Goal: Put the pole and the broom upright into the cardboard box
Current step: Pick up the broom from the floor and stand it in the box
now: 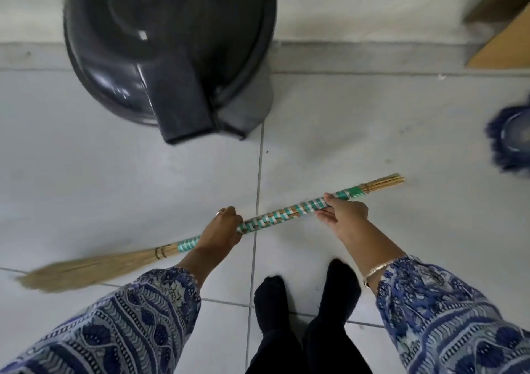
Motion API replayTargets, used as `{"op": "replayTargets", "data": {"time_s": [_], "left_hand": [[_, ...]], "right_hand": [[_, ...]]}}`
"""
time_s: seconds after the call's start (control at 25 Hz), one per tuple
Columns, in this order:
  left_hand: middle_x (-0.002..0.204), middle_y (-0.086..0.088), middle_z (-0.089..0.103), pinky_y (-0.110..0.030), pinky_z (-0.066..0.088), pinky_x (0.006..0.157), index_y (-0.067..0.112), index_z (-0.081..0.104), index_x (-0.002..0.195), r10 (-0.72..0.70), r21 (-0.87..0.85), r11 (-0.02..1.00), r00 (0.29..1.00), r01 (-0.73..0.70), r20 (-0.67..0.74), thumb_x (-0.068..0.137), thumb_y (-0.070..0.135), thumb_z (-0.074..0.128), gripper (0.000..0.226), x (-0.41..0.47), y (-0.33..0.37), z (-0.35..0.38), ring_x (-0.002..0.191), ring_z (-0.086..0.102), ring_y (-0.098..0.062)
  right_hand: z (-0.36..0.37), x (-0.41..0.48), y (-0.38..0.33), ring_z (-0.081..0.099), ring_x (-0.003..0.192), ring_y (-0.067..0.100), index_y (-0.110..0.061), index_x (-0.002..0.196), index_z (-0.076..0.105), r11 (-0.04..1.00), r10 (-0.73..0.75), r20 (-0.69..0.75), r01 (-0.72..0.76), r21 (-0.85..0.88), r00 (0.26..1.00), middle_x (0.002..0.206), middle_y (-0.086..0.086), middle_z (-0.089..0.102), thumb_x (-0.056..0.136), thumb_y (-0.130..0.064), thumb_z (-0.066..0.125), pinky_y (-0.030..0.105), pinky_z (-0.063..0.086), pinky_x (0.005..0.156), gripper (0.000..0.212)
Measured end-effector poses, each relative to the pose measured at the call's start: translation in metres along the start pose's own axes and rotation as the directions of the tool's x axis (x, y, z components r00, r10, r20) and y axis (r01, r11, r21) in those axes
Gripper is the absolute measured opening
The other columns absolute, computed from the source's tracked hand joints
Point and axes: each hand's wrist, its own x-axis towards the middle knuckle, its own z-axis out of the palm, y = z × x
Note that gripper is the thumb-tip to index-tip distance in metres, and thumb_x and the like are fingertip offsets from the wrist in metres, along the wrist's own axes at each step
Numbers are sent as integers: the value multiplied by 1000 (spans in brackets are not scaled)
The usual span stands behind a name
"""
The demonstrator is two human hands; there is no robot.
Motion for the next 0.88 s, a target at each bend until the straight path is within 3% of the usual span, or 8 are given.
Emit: {"op": "replayTargets", "data": {"time_s": [0.2, 0.32, 0.4, 0.52, 0.64, 0.72, 0.8, 0.88], "left_hand": [[103, -16, 64, -38, 46, 78, 3, 66, 97, 42, -149, 987, 996, -54, -83, 78, 14, 64, 22, -46, 96, -113, 93, 59, -33], [100, -15, 66, -33, 43, 72, 4, 67, 96, 97, -219, 968, 987, -124, -132, 75, 18, 69, 25, -81, 169, -183, 91, 60, -31], [99, -13, 67, -29, 38, 66, 6, 67, 94, 146, -263, 946, 973, -190, -180, 73, 21, 71, 26, -101, 221, -222, 89, 60, -29], [97, -10, 67, -26, 32, 58, 8, 67, 92, 228, -258, 919, 936, -297, -267, 72, 24, 72, 26, -126, 308, -267, 88, 60, -27], [91, -9, 67, -29, 37, 61, 8, 66, 88, 293, -259, 883, 890, -392, -351, 69, 25, 74, 26, -148, 408, -289, 85, 61, -27], [81, -6, 65, -28, 37, 58, 8, 65, 83, 321, -297, 842, 860, -450, -396, 69, 23, 75, 23, -161, 478, -289, 76, 59, -24], [76, -6, 64, -28, 38, 55, 5, 65, 80, 357, -315, 804, 833, -504, -422, 68, 20, 75, 22, -174, 554, -278, 71, 58, -24], [79, -16, 68, -37, 45, 60, 0, 64, 77, 388, -340, 762, 809, -552, -442, 68, 15, 74, 19, -185, 625, -260, 74, 60, -31]], "right_hand": [[-36, -138, -105, 66, 80, 25, 4, 105, 61, 960, -279, 1, 279, -4, 960, 105, 22, 67, 81, -7, 67, 33, 54, 73, 27], [-74, -234, -167, 61, 66, 18, -5, 78, 61, 864, -503, 6, 503, 9, 864, 83, 12, 65, 82, -10, 65, 40, 56, 84, 8], [-106, -292, -205, 63, 76, 23, -6, 77, 60, 796, -605, 26, 604, 34, 796, 83, 15, 64, 86, -10, 60, 42, 52, 93, 10], [-168, -365, -261, 63, 103, 37, 0, 89, 58, 677, -734, -10, 733, 61, 679, 100, 26, 63, 87, -10, 58, 39, 51, 91, 10], [-249, -416, -312, 62, 108, 40, 1, 90, 64, 564, -822, -68, 825, 31, 565, 104, 31, 65, 86, -13, 60, 32, 54, 77, 14], [-307, -438, -343, 67, 96, 33, -9, 77, 64, 494, -867, -60, 869, 8, 494, 95, 21, 67, 85, -16, 62, 28, 55, 70, 11], [-372, -454, -371, 66, 81, 25, -17, 71, 62, 422, -904, -89, 906, -39, 417, 85, 13, 67, 84, -17, 62, 35, 57, 74, 14], [-435, -462, -393, 63, 71, 21, -13, 75, 62, 355, -931, -123, 929, -101, 343, 75, 8, 65, 85, -16, 61, 41, 57, 78, 11]]}}
